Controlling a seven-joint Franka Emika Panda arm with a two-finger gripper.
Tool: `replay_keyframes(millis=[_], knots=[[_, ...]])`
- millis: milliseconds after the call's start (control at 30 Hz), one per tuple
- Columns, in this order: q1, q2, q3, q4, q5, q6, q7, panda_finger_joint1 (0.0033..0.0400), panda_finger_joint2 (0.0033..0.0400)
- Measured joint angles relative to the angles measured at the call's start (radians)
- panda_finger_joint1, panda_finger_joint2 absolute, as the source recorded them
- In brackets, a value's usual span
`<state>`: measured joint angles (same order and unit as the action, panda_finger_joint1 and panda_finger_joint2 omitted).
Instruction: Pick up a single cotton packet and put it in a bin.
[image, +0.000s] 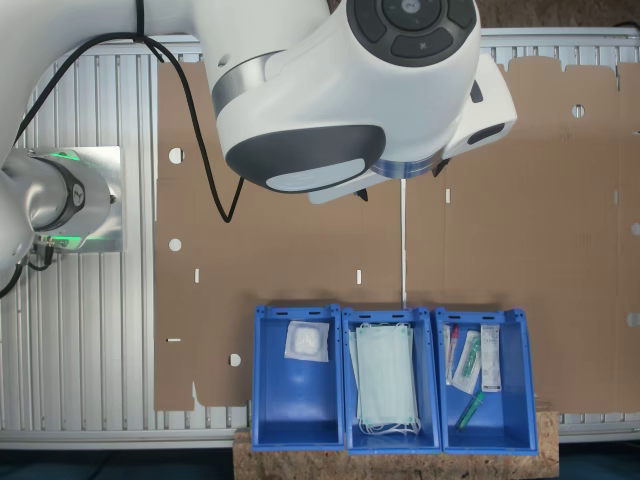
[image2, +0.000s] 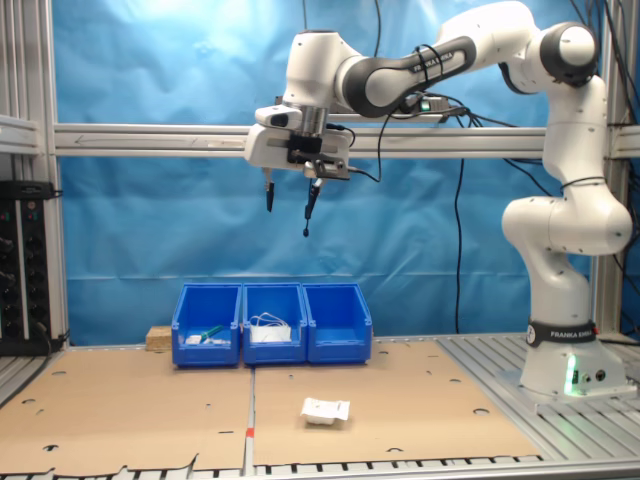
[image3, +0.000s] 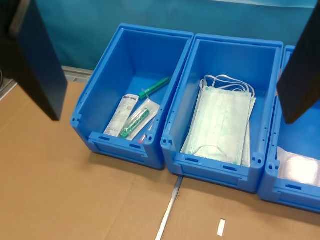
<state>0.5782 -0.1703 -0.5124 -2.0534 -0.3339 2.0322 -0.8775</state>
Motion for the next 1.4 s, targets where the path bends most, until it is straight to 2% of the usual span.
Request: replay_keyframes(millis=[333,633,867,1100,1400], knots=[[0.0,0.0,0.0,0.0,0.0,-0.006,0.0,0.04,0.04],[0.001,0.0,0.0,-0.012,0.056,-0.036,0.0,0.04,0.04],[0.01,0.0,0.0,-0.044,0.087,-0.043,0.0,0.04,0.04],[0.043,0.0,0.0,-0.091,0.108,-0.052,0.0,0.04,0.04],[0.112,0.0,0.005,-0.134,0.119,-0.057,0.0,0.04,0.04]])
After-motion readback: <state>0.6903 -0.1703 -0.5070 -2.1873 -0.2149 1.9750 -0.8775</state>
